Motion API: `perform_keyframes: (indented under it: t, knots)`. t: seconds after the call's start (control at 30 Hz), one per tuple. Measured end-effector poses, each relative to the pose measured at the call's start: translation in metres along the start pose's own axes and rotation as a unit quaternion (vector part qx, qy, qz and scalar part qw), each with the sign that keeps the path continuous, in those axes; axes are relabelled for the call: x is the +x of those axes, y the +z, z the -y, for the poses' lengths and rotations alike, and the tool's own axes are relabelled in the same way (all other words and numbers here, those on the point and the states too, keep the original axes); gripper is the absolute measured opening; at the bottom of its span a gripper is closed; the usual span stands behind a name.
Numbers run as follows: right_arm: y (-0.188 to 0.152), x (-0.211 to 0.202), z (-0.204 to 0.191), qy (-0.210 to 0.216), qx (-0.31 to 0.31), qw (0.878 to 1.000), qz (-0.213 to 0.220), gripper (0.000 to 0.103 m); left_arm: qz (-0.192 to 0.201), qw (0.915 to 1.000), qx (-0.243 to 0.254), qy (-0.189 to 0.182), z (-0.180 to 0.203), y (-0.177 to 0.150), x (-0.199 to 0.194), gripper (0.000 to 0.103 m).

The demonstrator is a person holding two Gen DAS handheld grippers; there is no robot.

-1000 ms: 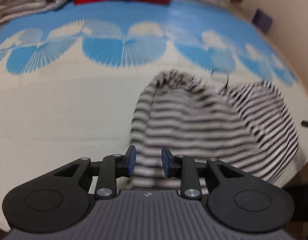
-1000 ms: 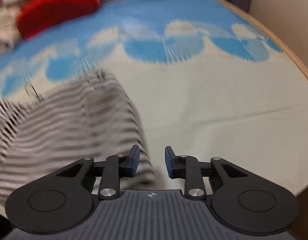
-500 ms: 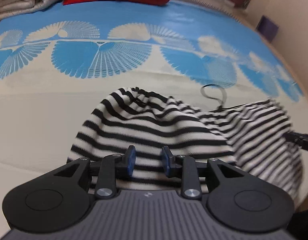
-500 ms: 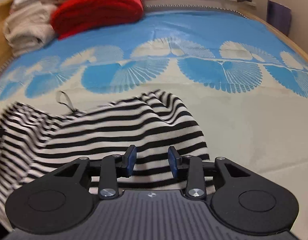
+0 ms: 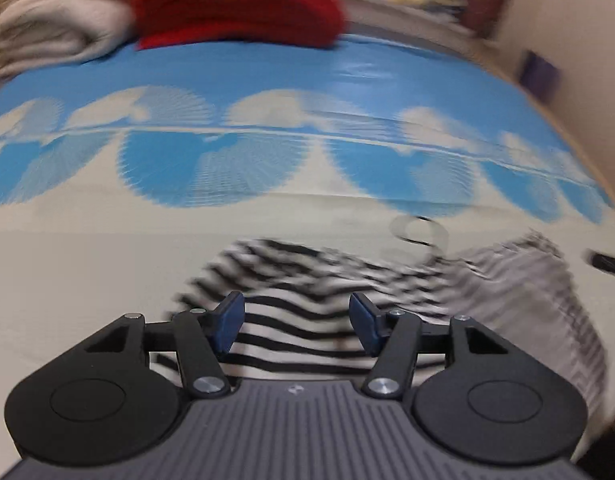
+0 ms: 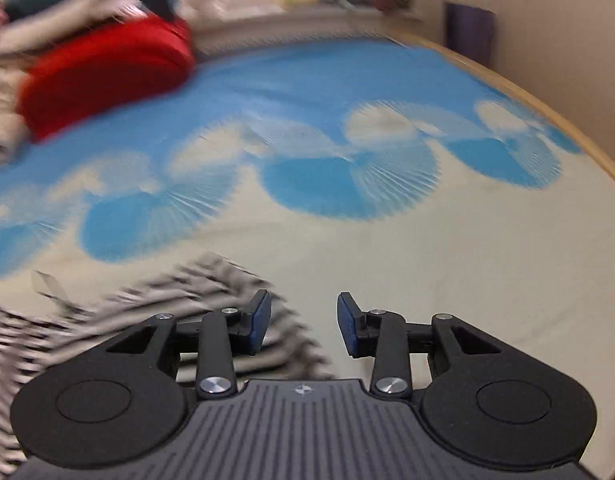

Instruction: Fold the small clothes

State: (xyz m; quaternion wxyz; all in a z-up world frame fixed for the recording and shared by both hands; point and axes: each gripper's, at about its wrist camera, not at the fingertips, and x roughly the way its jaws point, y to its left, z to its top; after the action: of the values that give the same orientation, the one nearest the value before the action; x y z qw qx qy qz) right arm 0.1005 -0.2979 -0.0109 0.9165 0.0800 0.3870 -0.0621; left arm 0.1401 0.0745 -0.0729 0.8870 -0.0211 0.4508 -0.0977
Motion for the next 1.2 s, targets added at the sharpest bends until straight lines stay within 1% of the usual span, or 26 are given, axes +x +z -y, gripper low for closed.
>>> perform_keyframes:
  t: [0.03, 0.07, 0.1, 0.13, 0.17, 0.2, 0.23, 0.27, 0.33, 0.4, 0.47, 0.5, 0.53, 0.57, 0.6, 0.63, 0.67, 0.7, 0.73, 0.77, 0.8, 0.87, 0.9, 1.0, 1.07, 1.2]
  knots:
    - [-0.003, 0.004, -0.004, 0.018, -0.008, 1.0, -0.015, 0.045, -0.012, 0.9996, 0.02, -0.017, 0.008, -0.004, 0.003, 0.065]
    - [-0.01, 0.015, -0.01, 0.028, -0.02, 0.998, -0.051, 0.052, -0.032, 0.9982, 0.039, -0.034, 0.015, -0.009, 0.009, 0.065]
    - [-0.019, 0.029, -0.015, 0.028, -0.037, 0.994, -0.096, 0.052, -0.053, 0.9962, 0.056, -0.041, 0.021, -0.014, 0.017, 0.065]
    - [-0.028, 0.042, -0.018, 0.013, -0.063, 0.988, -0.138, 0.051, -0.076, 0.9935, 0.079, -0.029, 0.028, -0.021, 0.028, 0.065]
    - [-0.036, 0.047, -0.022, -0.01, -0.088, 0.984, -0.154, 0.05, -0.095, 0.9904, 0.1, -0.009, 0.032, -0.028, 0.037, 0.065]
    - [-0.037, 0.045, -0.023, -0.018, -0.093, 0.984, -0.149, 0.051, -0.109, 0.9871, 0.117, 0.011, 0.033, -0.034, 0.043, 0.065]
    - [-0.033, 0.039, -0.024, -0.018, -0.082, 0.986, -0.141, 0.051, -0.113, 0.9862, 0.119, 0.02, 0.031, -0.037, 0.043, 0.066]
    - [-0.026, 0.029, -0.022, -0.011, -0.062, 0.99, -0.125, 0.05, -0.108, 0.9881, 0.108, 0.02, 0.027, -0.035, 0.038, 0.066]
    - [-0.014, -0.001, -0.019, 0.013, -0.034, 0.997, -0.074, 0.05, -0.073, 0.9939, 0.082, 0.013, 0.019, -0.031, 0.014, 0.066]
    - [-0.005, -0.033, -0.018, 0.038, -0.023, 0.999, -0.026, 0.051, -0.037, 0.9969, 0.069, 0.001, 0.011, -0.028, -0.014, 0.067]
    - [-0.002, -0.064, -0.015, 0.061, -0.013, 0.998, 0.021, 0.053, -0.028, 0.9969, 0.071, -0.019, 0.002, -0.027, -0.033, 0.068]
    - [-0.004, -0.076, -0.013, 0.069, -0.008, 0.997, 0.04, 0.055, -0.027, 0.9965, 0.075, -0.025, -0.004, -0.029, -0.041, 0.071]
    - [-0.008, -0.086, -0.011, 0.077, -0.002, 0.995, 0.057, 0.057, -0.031, 0.9962, 0.077, -0.026, -0.013, -0.032, -0.048, 0.075]
    - [-0.016, -0.094, -0.008, 0.082, 0.006, 0.994, 0.066, 0.058, -0.039, 0.9962, 0.074, -0.026, -0.021, -0.037, -0.051, 0.076]
    - [-0.022, -0.098, -0.006, 0.08, 0.015, 0.995, 0.063, 0.058, -0.051, 0.9962, 0.066, -0.028, -0.032, -0.043, -0.052, 0.076]
    - [-0.026, -0.101, -0.005, 0.074, 0.027, 0.996, 0.051, 0.058, -0.069, 0.9961, 0.043, -0.034, -0.045, -0.052, -0.049, 0.076]
    - [-0.03, -0.107, -0.004, 0.073, 0.04, 0.995, 0.056, 0.058, -0.087, 0.9954, 0.007, -0.04, -0.059, -0.06, -0.043, 0.076]
    - [-0.032, -0.111, -0.003, 0.074, 0.048, 0.994, 0.064, 0.058, -0.116, 0.9912, -0.043, -0.047, -0.076, -0.069, -0.033, 0.076]
    - [-0.033, -0.115, -0.001, 0.072, 0.05, 0.994, 0.067, 0.058, -0.147, 0.9842, -0.082, -0.055, -0.091, -0.074, -0.023, 0.073]
    - [-0.035, -0.115, 0.001, 0.065, 0.049, 0.995, 0.065, 0.058, -0.163, 0.9789, -0.106, -0.062, -0.099, -0.078, -0.018, 0.073]
    - [-0.033, -0.114, 0.003, 0.058, 0.048, 0.995, 0.061, 0.058, -0.169, 0.9769, -0.113, -0.065, -0.105, -0.081, -0.015, 0.073]
    - [-0.032, -0.115, 0.007, 0.058, 0.055, 0.995, 0.059, 0.058, -0.179, 0.9756, -0.116, -0.052, -0.112, -0.083, -0.012, 0.073]
    - [-0.033, -0.116, 0.008, 0.06, 0.056, 0.995, 0.059, 0.058, -0.183, 0.9729, -0.131, -0.053, -0.117, -0.083, -0.01, 0.073]
    - [-0.031, -0.116, 0.004, 0.057, 0.037, 0.996, 0.057, 0.058, -0.175, 0.9655, -0.181, -0.066, -0.13, -0.079, -0.006, 0.073]
    - [-0.03, -0.119, 0.0, 0.059, 0.026, 0.996, 0.06, 0.058, -0.177, 0.9609, -0.198, -0.078, -0.131, -0.076, -0.001, 0.073]
    - [-0.028, -0.122, -0.001, 0.061, 0.017, 0.997, 0.055, 0.058, -0.207, 0.9562, -0.192, -0.077, -0.117, -0.073, 0.021, 0.073]
